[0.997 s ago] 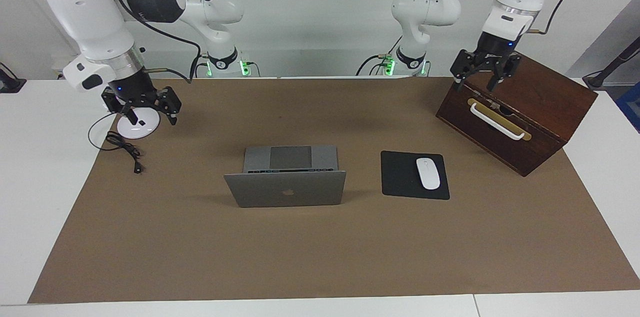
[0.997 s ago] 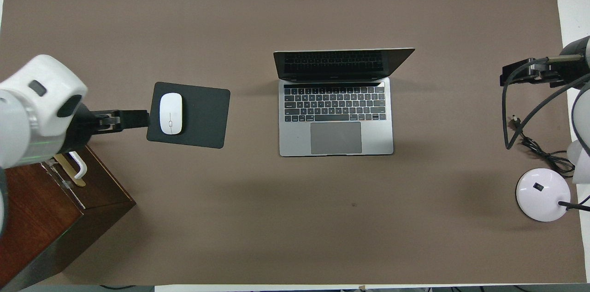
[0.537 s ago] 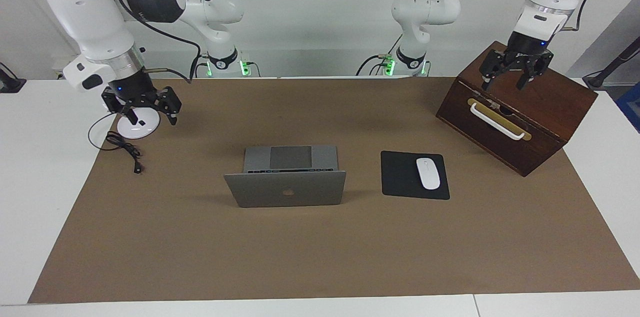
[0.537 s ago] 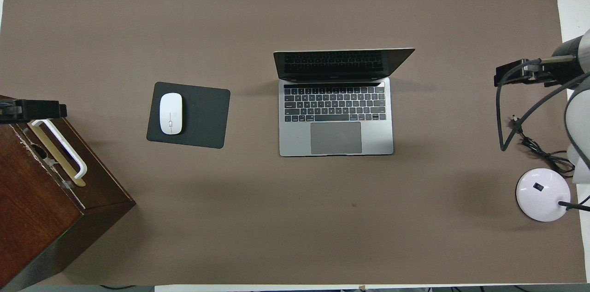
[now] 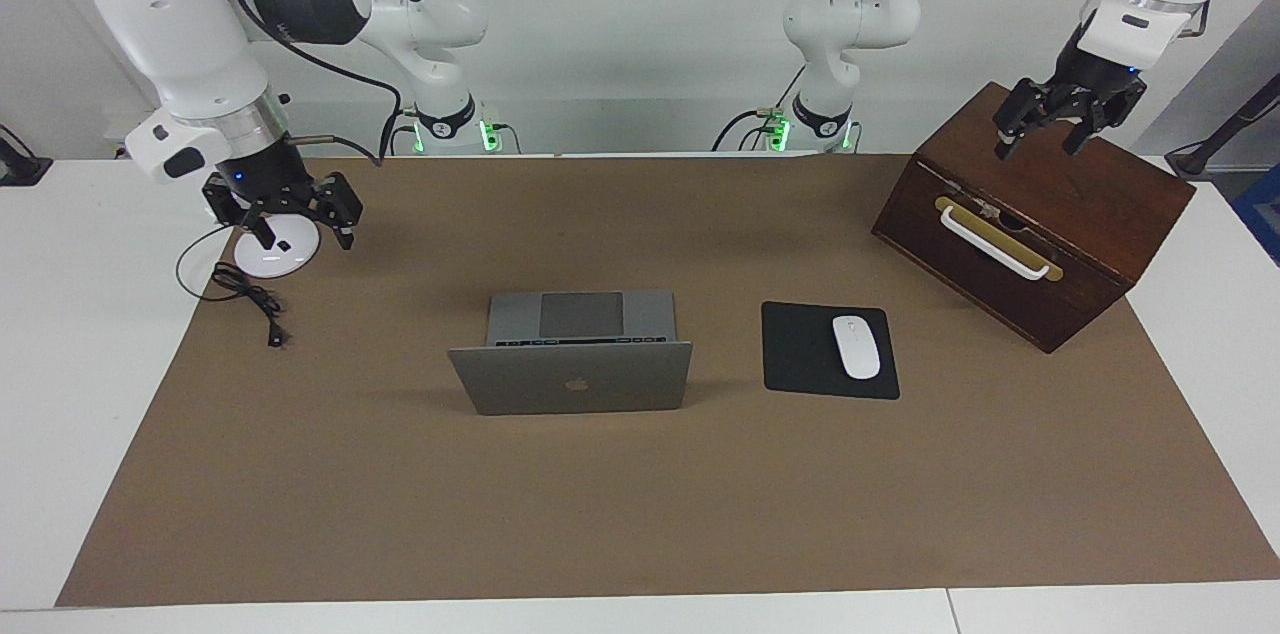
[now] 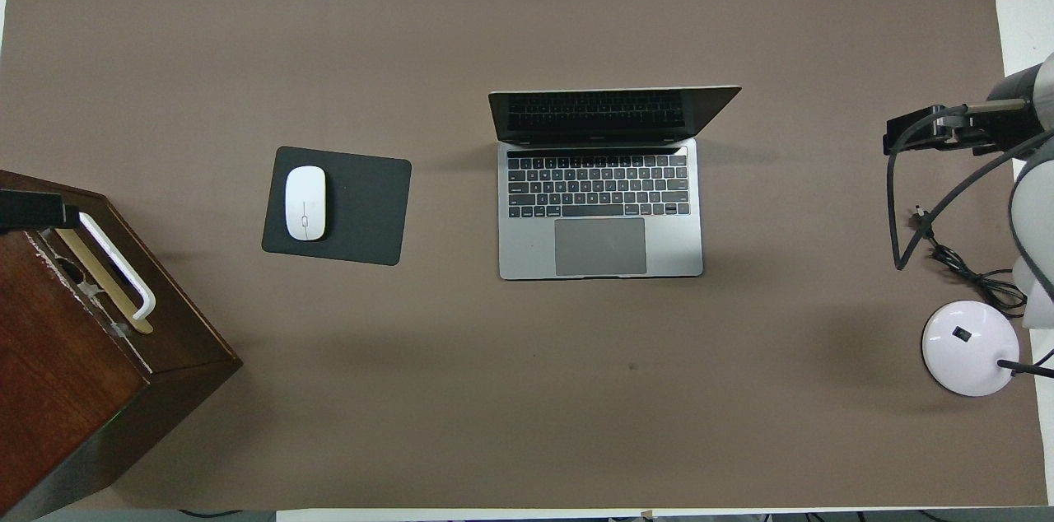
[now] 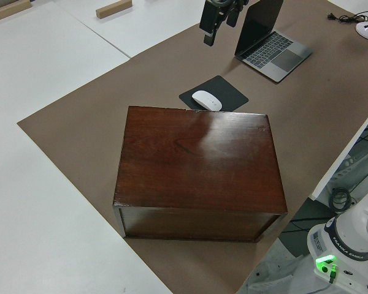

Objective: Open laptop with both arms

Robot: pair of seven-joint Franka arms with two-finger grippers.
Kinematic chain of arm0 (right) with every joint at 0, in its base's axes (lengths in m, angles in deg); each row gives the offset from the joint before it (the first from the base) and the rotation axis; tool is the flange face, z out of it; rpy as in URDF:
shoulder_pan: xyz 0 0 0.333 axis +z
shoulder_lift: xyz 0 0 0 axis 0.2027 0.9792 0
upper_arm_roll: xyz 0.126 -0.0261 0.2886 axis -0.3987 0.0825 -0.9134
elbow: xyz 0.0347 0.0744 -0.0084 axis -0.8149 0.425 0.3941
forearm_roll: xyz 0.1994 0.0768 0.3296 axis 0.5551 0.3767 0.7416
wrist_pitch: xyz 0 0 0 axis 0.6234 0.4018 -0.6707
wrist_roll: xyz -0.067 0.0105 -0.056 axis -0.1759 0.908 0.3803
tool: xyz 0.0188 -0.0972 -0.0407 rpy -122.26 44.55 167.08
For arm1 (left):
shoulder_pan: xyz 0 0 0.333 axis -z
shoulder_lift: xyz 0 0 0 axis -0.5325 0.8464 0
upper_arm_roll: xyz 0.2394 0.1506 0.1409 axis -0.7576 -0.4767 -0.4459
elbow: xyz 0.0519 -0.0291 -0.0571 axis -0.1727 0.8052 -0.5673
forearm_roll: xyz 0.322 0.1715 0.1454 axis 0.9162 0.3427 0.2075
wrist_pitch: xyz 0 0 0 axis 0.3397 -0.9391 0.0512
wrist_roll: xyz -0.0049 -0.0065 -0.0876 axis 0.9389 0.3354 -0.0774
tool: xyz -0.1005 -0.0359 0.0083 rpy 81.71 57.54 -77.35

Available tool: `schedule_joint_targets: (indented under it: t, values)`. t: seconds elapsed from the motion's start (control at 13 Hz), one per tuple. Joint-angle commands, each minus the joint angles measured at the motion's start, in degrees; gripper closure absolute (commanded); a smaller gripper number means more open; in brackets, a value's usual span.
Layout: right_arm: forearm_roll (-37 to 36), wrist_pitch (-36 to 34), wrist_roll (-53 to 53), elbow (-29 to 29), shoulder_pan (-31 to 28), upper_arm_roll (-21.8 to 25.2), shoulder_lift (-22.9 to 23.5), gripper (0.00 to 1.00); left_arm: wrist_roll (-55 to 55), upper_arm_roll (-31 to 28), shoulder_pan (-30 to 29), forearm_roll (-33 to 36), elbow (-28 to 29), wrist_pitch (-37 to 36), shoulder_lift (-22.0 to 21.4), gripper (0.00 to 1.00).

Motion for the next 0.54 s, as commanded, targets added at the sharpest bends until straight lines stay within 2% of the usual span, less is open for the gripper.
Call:
schedule_joint_targets:
  t: [0.0, 0.46]
  values:
    - [1.1, 0.4, -0.2, 1.4, -0.2, -0.1, -1.2, 0.0, -0.6, 0.4, -0.7, 0.6, -3.6, -3.3, 4.7, 0.0]
    - [1.0, 0.3, -0.3, 1.4, -0.2, -0.1, -1.2, 0.0, -0.4, 0.5, -0.1, 0.7, -2.8, -3.1, 6.5, 0.0]
